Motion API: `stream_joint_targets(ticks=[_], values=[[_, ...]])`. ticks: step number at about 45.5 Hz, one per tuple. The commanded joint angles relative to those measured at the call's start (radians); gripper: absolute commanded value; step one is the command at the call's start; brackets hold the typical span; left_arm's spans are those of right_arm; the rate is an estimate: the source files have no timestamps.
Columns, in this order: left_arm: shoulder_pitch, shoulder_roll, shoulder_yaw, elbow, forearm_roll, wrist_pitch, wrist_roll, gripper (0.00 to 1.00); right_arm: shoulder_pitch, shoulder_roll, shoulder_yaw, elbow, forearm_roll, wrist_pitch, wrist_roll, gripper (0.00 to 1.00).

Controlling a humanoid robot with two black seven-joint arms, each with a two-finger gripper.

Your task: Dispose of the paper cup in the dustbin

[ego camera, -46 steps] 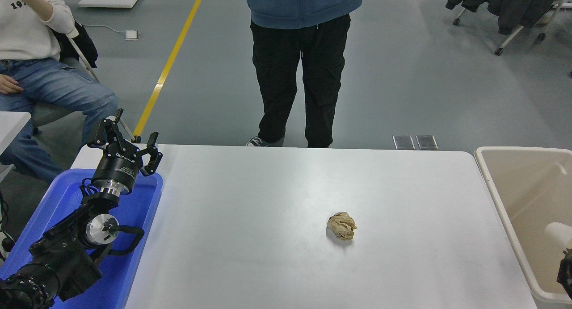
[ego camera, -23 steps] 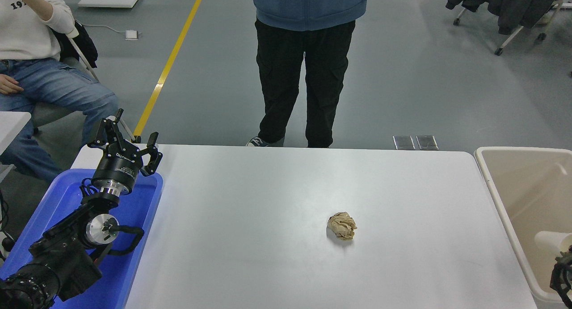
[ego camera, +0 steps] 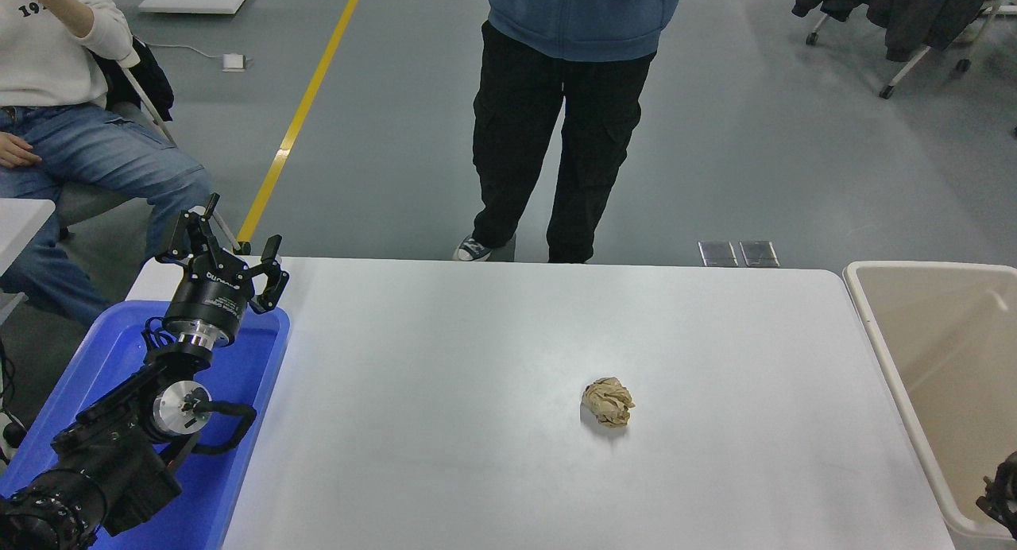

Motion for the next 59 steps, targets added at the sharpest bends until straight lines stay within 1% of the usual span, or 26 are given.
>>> stream_joint_targets(ticks=[1, 4, 5, 9, 17, 21, 31, 38, 46, 53, 59], values=[[-0.003, -0.001, 0.003, 0.0, 0.0, 0.0, 0.0, 1.0, 0.066, -0.038, 0.007, 0.002, -0.001, 0.158, -0.003, 1.0], [-0.006, -0.003, 0.006, 0.0, 0.0, 0.0, 0.0, 1.0, 0.106, -0.061, 0.01, 0.003, 0.001, 0.216, -0.003, 1.0], [-0.006, -0.003, 0.008, 0.002, 0.0, 0.0, 0.0, 1.0, 0.136, -0.075, 0.009, 0.006, 0.001, 0.271, -0.003, 1.0], [-0.006, -0.005, 0.008, 0.002, 0.0, 0.0, 0.0, 1.0, 0.181, -0.08, 0.007, 0.008, -0.001, 0.359, -0.005, 1.0], [-0.006, -0.005, 0.008, 0.002, 0.0, 0.0, -0.002, 1.0, 0.273, -0.086, -0.002, 0.019, -0.002, 0.466, -0.005, 1.0], [-0.006, -0.005, 0.008, 0.002, 0.0, 0.0, -0.002, 1.0, 0.301, -0.086, -0.002, 0.066, -0.002, 0.502, -0.003, 1.0], [-0.006, -0.005, 0.008, 0.003, 0.0, 0.002, -0.002, 1.0, 0.305, -0.123, 0.0, 0.362, -0.013, 0.494, 0.006, 1.0], [-0.006, -0.005, 0.008, 0.003, 0.0, 0.002, -0.002, 1.0, 0.308, -0.103, 0.006, 0.491, -0.024, 0.486, 0.011, 1.0], [-0.008, -0.005, 0.008, 0.003, 0.0, 0.002, -0.002, 1.0, 0.319, 0.012, 0.007, 0.487, -0.088, 0.44, 0.015, 1.0], [-0.008, -0.005, 0.008, 0.003, 0.0, 0.002, -0.002, 1.0, 0.321, 0.12, 0.007, 0.45, -0.177, 0.364, 0.077, 1.0], [-0.008, -0.005, 0.008, 0.003, 0.0, 0.002, -0.002, 1.0, 0.321, 0.179, 0.012, 0.451, -0.205, 0.327, 0.097, 1.0]])
